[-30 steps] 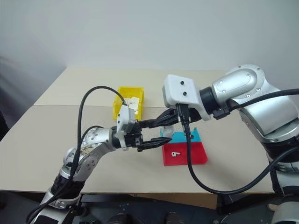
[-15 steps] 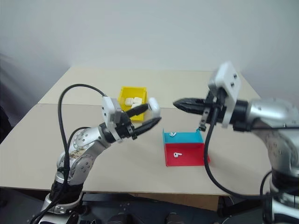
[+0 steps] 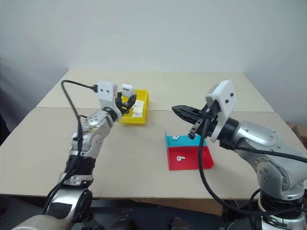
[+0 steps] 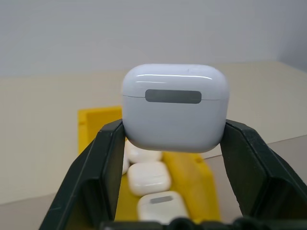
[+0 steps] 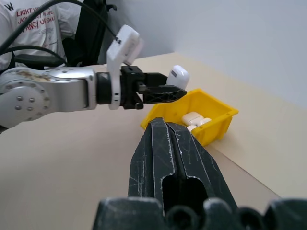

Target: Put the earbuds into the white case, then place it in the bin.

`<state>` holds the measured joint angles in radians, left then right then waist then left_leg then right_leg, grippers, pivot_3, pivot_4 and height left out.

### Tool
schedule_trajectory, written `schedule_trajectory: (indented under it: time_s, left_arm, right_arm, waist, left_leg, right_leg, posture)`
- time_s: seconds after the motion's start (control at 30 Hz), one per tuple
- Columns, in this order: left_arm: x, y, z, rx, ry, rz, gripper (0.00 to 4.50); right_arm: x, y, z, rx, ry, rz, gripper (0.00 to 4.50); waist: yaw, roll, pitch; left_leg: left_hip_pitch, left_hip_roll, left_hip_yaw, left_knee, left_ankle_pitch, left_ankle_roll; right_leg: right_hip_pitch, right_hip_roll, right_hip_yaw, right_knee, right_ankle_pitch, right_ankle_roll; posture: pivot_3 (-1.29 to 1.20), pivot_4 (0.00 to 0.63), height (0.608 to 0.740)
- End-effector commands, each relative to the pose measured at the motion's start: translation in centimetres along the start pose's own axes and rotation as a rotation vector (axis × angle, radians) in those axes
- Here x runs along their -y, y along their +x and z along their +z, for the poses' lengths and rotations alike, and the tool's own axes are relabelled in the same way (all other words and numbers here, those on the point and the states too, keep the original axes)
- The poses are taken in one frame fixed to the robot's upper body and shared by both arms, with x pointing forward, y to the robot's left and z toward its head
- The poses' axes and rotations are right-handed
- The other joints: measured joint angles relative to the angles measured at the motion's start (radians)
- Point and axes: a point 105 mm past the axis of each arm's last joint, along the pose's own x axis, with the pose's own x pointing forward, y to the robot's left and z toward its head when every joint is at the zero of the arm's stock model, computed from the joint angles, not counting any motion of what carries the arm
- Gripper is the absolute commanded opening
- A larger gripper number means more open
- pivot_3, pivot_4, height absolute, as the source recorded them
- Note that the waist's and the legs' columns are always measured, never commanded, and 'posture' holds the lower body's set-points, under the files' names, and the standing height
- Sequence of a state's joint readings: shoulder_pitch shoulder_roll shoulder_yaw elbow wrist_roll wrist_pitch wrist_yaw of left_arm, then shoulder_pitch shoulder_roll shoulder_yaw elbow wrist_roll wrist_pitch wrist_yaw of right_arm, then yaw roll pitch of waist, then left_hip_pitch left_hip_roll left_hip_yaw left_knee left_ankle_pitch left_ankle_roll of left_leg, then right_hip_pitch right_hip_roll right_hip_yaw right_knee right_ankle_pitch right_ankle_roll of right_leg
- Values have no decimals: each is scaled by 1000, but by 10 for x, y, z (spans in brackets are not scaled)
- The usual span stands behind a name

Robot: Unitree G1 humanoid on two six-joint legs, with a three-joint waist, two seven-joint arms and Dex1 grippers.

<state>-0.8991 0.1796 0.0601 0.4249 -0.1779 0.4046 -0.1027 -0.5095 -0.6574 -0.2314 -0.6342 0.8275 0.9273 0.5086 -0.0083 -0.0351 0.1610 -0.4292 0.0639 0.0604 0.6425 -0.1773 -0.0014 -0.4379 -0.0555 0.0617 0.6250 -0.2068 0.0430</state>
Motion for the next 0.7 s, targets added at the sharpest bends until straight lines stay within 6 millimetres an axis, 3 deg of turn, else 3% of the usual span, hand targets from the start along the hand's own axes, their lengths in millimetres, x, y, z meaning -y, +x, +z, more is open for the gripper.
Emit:
schedule_trajectory:
  time_s: [0.03,0.13,0.3,0.43,0.57,0.7]
  left_arm:
    - [-4,19,8,16,69,77,2729]
    - [1,30,-3,-24,102,62,2729]
    - [10,36,0,-6,147,19,4369]
    - [2,33,12,49,140,31,4464]
    - [-12,14,27,146,122,-10,4464]
    - [-22,-38,41,217,93,-160,4464]
  right_arm:
    - [1,2,10,28,-41,-14,41]
    - [0,6,10,29,-44,-7,41]
    - [-1,5,12,41,-44,1,0]
    - [-1,3,10,39,-37,7,0]
    - [-3,4,6,41,-20,28,0]
    - [-5,7,-6,33,-8,55,0]
  waist:
    - [-1,0,0]
    - [-1,0,0]
    - [-5,0,0]
    - [-5,0,0]
    - [-12,0,0]
    - [-24,0,0]
  left_leg:
    - [-1,0,0,0,0,0]
    - [-1,-1,0,0,0,0]
    - [-2,-1,0,-2,-1,1]
    - [-2,0,0,-2,-1,1]
    - [-1,0,0,-2,-1,1]
    - [0,1,0,-3,-1,0]
  right_leg:
    - [-1,0,0,-1,0,0]
    - [-1,-1,0,-1,0,0]
    - [-1,-1,-1,-1,1,-1]
    - [-2,-1,-1,-1,1,-2]
    - [-2,-1,0,0,1,-2]
    - [-2,0,0,1,3,-5]
  posture:
    - [0,150,740]
    - [0,150,740]
    - [0,150,740]
    - [0,150,740]
    - [0,150,740]
    - [0,150,740]
